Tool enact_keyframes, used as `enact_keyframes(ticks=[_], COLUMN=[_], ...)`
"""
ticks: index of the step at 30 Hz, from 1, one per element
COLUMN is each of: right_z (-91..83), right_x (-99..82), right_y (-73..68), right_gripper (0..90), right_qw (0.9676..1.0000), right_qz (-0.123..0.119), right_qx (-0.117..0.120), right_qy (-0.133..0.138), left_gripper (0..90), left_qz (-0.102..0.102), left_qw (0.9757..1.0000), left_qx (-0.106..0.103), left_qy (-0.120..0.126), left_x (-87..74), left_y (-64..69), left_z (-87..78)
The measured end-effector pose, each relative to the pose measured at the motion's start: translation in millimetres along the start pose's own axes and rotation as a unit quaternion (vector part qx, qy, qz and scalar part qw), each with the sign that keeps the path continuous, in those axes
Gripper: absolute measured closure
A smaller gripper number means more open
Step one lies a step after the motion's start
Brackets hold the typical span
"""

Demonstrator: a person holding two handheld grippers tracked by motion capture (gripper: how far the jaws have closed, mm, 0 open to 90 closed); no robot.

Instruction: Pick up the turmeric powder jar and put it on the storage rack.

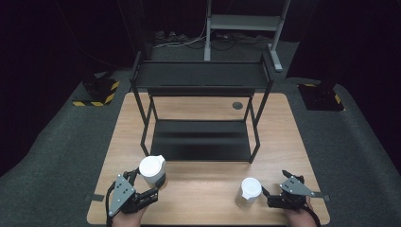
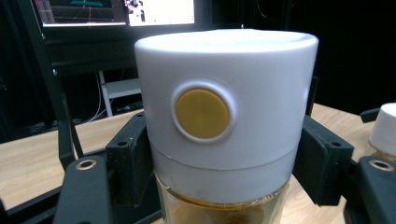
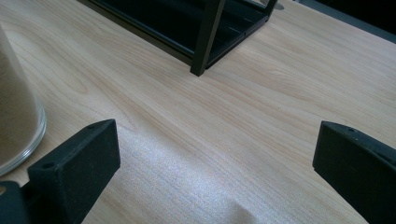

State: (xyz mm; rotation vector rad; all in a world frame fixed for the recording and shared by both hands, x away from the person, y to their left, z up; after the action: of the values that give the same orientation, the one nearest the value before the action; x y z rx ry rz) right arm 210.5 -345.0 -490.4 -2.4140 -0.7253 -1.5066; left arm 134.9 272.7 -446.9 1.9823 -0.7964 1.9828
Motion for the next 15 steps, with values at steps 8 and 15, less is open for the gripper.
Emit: enact_keyframes(ticks=[8, 15], right_z=[0.1, 0.0], right_x=[0.4, 0.1], right_y=[0.6, 0.9], right_gripper=[0.0, 0.0], right_qw=[1.0000, 1.0000], right_qz=[0.000, 0.000], right_qx=[0.001, 0.003], right_qy=[-0.001, 0.000], left_gripper=[30.5, 30.5], left_qz=[0.007, 0.016], left_qw=[0.9999, 0.9996], left_qx=[0.002, 0.003], left_qy=[0.013, 0.023], left_x=[20.8, 36.9], left_y=[-4.0, -7.6], left_z=[9.2, 15.8])
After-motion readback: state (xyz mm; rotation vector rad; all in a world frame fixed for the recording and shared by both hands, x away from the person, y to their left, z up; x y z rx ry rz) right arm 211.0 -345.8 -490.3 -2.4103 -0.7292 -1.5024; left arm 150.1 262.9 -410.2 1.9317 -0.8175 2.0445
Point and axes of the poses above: each handheld gripper's, and its own axes: z roughly forward along the jaws, x roughly out of its top, y roughly to its right, the point moved 1 cm from there along z, roughly forward along the jaws, and after that the axes turned 10 degrees about z, right-handed, at the moved point
